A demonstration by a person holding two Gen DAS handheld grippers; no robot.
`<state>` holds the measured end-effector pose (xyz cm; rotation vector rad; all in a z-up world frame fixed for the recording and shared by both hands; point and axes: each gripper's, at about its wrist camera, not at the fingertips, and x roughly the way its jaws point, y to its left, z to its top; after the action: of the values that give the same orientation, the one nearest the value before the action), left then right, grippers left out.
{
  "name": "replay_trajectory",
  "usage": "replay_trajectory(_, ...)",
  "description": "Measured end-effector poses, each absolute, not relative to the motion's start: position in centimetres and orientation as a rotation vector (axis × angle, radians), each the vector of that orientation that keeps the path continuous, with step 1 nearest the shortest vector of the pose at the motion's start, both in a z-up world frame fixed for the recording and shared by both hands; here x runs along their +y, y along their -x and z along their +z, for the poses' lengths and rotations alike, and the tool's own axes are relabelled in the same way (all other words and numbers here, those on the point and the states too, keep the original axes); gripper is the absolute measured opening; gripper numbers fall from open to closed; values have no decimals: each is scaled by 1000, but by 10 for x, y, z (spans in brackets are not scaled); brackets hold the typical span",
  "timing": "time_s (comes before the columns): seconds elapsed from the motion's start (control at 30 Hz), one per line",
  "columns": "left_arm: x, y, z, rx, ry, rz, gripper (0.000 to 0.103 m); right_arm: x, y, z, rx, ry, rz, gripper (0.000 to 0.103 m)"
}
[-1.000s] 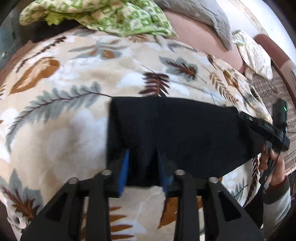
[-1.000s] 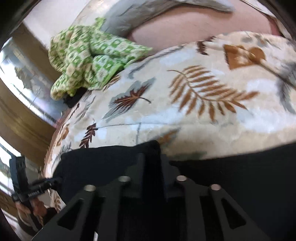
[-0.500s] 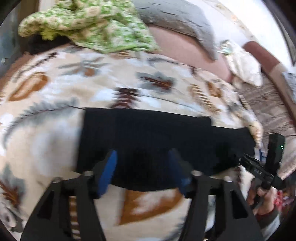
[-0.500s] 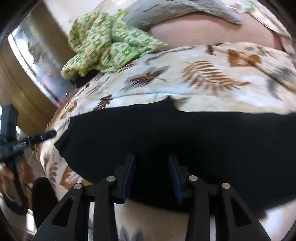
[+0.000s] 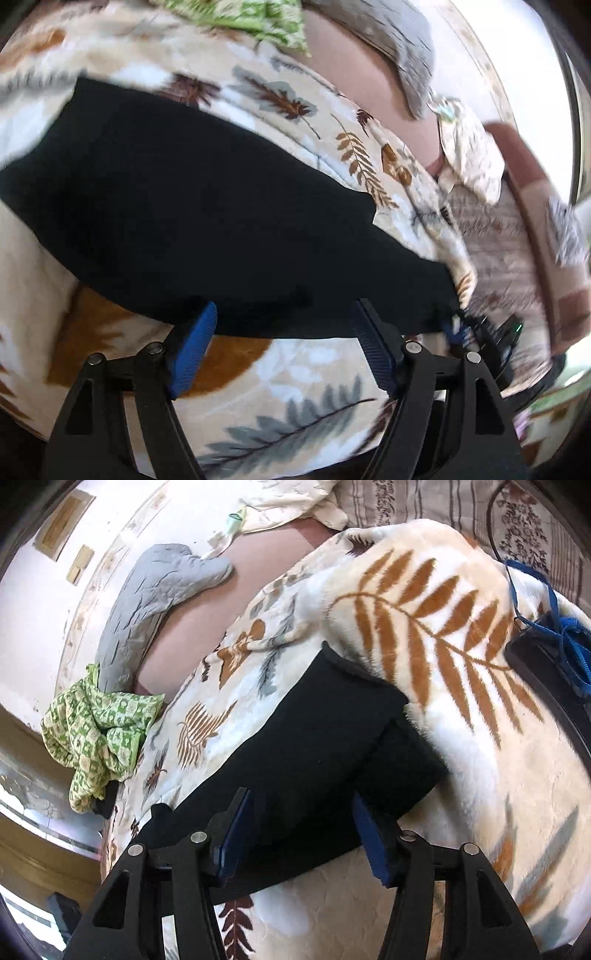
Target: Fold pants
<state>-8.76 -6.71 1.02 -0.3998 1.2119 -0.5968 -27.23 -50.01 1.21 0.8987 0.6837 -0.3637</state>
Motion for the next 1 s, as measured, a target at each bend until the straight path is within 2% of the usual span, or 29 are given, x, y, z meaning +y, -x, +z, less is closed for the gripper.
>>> replay_trajectory(0.33, -71, 72, -1, 1268, 622, -579, 78, -506, 280, 11, 668, -950, -367, 57)
replay_trajectory(0.4, -73, 70, -1, 1276, 654, -562, 82, -506, 279, 11, 674, -944, -366, 57)
replay_trajectory(0.6, -79, 69, 0, 1268, 653, -564, 80, -510, 293, 13, 639, -996, -396, 57)
replay_trajectory(0.63, -79, 68, -1, 1267, 662, -559, 78, -512, 293, 12, 638, -996, -401, 57)
replay_trajectory(0.67, -77, 67, -2, 1265, 668, -552, 67, -515, 291, 9, 644, -998, -403, 57)
replay_trajectory(0.7, -76, 66, -3, 1261, 655, -542, 49, -517, 289, 7, 645, -1003, -403, 56)
replay_trajectory(0.73, -77, 65, -3, 1262, 624, -530, 36, -519, 287, 5, 633, -1005, -400, 52)
replay_trajectory(0.77, -78, 64, -5, 1268, 585, -515, 8, -520, 284, 5, 621, -995, -399, 40)
replay_trajectory(0.8, -77, 64, -6, 1275, 583, -519, 5, -521, 280, 5, 619, -980, -397, 11)
replay_trajectory(0.83, -74, 64, -7, 1276, 603, -529, 4, -522, 275, 4, 628, -963, -386, 4)
replay_trajectory(1.0, -66, 81, 16, 1210, 558, -571, 3, -508, 281, 23, 612, -884, -366, 4)
